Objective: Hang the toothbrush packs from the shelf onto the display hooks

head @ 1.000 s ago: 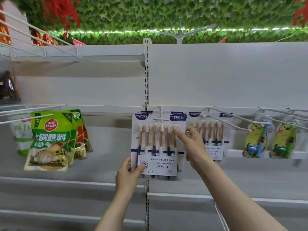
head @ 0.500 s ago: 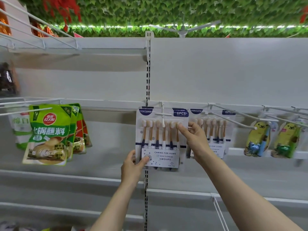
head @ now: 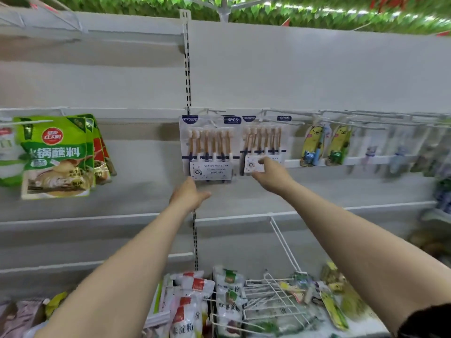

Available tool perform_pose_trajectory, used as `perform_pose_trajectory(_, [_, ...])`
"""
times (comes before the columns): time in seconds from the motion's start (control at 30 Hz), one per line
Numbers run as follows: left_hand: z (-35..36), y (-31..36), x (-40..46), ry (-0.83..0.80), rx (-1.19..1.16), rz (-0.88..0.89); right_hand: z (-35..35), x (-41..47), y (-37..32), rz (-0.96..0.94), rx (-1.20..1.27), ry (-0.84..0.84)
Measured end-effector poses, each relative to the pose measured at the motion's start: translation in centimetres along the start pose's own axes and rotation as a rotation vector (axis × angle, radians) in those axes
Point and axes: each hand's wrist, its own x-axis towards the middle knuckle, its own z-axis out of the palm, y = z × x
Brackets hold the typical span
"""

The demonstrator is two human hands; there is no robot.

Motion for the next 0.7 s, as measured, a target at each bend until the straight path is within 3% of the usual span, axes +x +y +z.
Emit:
perform_pose_trajectory(0.13, [-0.4, 3.5, -3.8, -0.036, 0.187, 0.254, -3.6, -5.5, 1.5, -0.118, -0.437, -0.024])
perform_pose_trajectory(0.23, [0.3, 6.5, -6.6, -0.082, 0.253, 0.437, -6.4, -9.3, 2.3, -0.165, -0.605, -0.020])
perform_pose_trajectory(0.4, [2.1, 12.3, -10.8, -0.065, 0.276, 0.626, -10.5, -14.8, 5.0, -0.028, -0.569, 0.014])
perform_pose_trajectory(0.7, [8.9, 22.6, -15.1, -0.189, 0.248, 0.800, -17.3, -21.9, 14.1, 0.207, -0.515, 0.097])
